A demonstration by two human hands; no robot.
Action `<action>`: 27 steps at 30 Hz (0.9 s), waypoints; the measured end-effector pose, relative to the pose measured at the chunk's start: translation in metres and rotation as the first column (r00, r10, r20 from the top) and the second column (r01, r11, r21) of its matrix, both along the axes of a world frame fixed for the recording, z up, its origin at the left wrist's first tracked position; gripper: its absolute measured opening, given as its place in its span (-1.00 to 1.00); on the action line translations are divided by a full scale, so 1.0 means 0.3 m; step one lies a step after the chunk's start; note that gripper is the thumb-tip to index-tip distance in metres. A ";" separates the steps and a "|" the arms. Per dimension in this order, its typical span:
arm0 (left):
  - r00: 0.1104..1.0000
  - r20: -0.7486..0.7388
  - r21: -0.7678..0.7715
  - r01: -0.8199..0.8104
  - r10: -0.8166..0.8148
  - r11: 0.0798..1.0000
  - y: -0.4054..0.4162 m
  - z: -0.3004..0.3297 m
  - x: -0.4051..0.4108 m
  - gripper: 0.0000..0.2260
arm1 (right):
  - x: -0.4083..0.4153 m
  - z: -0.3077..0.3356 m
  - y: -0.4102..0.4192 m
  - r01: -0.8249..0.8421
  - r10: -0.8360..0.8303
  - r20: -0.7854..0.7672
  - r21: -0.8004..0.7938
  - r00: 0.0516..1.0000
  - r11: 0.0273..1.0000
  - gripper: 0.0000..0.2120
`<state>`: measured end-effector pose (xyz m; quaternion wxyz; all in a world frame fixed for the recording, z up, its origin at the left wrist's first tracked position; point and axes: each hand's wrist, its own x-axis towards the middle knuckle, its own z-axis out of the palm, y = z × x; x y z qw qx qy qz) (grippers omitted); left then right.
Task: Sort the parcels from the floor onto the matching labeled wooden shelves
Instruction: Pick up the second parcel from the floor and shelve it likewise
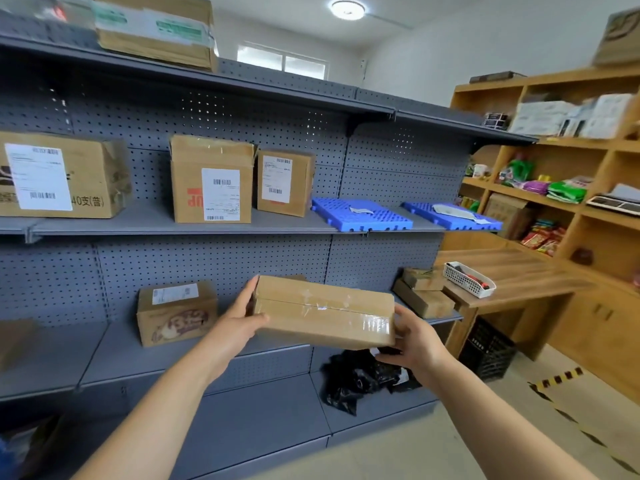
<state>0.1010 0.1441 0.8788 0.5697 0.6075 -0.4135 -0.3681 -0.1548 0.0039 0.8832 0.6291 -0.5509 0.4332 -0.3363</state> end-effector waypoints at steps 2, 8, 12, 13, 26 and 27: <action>1.000 0.012 -0.034 -0.014 0.014 0.999 -0.013 0.015 -0.037 -0.34 | -0.032 0.008 -0.010 0.027 -0.027 0.007 0.015 1.000 1.000 -0.69; 0.998 0.039 -0.122 -0.035 0.040 0.992 -0.049 0.028 -0.156 -0.46 | -0.126 0.023 -0.040 0.130 -0.131 0.044 0.027 0.990 0.991 -0.72; 0.997 -0.069 -0.160 -0.049 0.039 0.986 -0.067 0.031 -0.213 -0.84 | -0.176 0.043 -0.037 0.171 -0.173 0.077 0.038 0.982 0.985 -0.84; 0.995 -0.086 -0.158 -0.071 0.058 0.985 -0.071 0.034 -0.225 -0.92 | -0.187 0.045 -0.035 0.175 -0.177 0.089 0.036 0.980 0.984 -0.84; 0.917 -0.385 -0.295 -0.232 0.107 0.927 -0.058 0.087 -0.307 -0.59 | -0.263 0.068 0.027 0.049 -0.021 0.212 -0.129 0.977 0.990 -0.70; 0.913 -0.395 -0.307 -0.232 0.098 0.923 -0.054 0.087 -0.309 -0.56 | -0.269 0.067 0.032 0.009 0.015 0.191 -0.122 0.982 0.992 -0.67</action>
